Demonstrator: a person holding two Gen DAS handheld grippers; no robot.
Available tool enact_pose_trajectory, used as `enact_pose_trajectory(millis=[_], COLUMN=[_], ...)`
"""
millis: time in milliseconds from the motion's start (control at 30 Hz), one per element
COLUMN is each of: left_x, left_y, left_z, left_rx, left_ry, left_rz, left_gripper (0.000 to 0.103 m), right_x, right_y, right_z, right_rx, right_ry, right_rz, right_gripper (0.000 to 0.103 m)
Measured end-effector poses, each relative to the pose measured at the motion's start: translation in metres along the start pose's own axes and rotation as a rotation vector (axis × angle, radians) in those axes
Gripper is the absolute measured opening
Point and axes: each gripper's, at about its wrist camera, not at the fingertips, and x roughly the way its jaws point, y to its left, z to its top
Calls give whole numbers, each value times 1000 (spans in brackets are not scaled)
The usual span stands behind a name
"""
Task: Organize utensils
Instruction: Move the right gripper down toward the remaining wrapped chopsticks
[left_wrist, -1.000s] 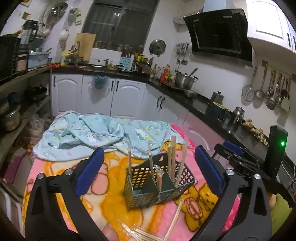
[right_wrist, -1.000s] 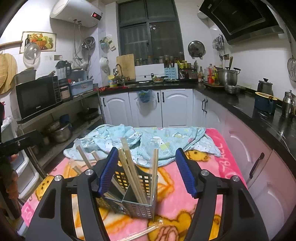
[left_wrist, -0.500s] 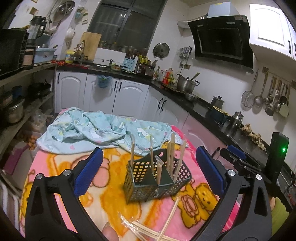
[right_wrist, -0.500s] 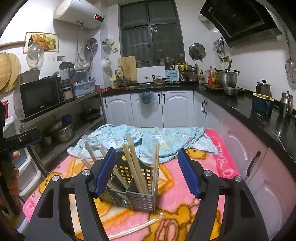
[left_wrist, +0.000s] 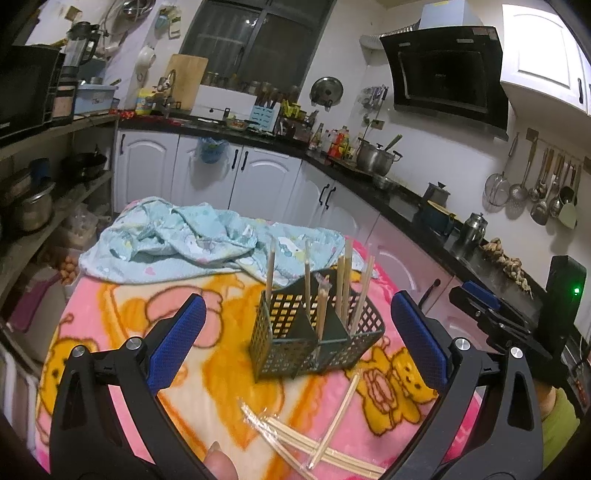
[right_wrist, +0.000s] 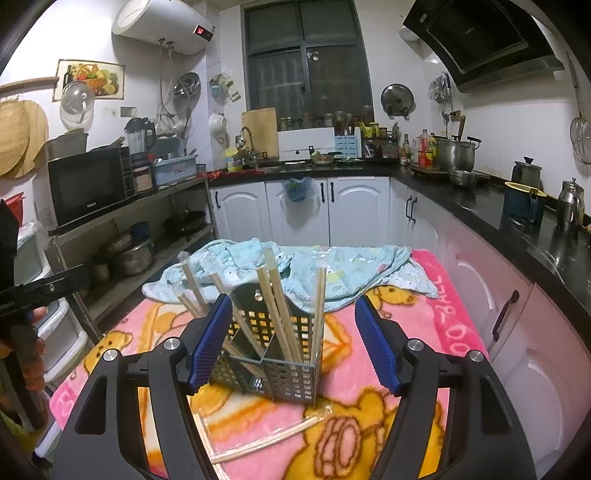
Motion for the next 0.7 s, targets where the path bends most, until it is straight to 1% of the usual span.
enact_pose_trajectory(millis=[433, 700], left_x=[4, 7], left_y=[5, 7], left_z=[-30, -47], left_rx=[-7, 0], left_ry=[69, 105], left_rz=[21, 39], left_gripper=[92, 92], right_x=[-4, -1], right_y=[10, 15], right_z=[-26, -47], right_rx=[-9, -9], right_ry=[56, 109], right_rz=[10, 19], right_gripper=[67, 67])
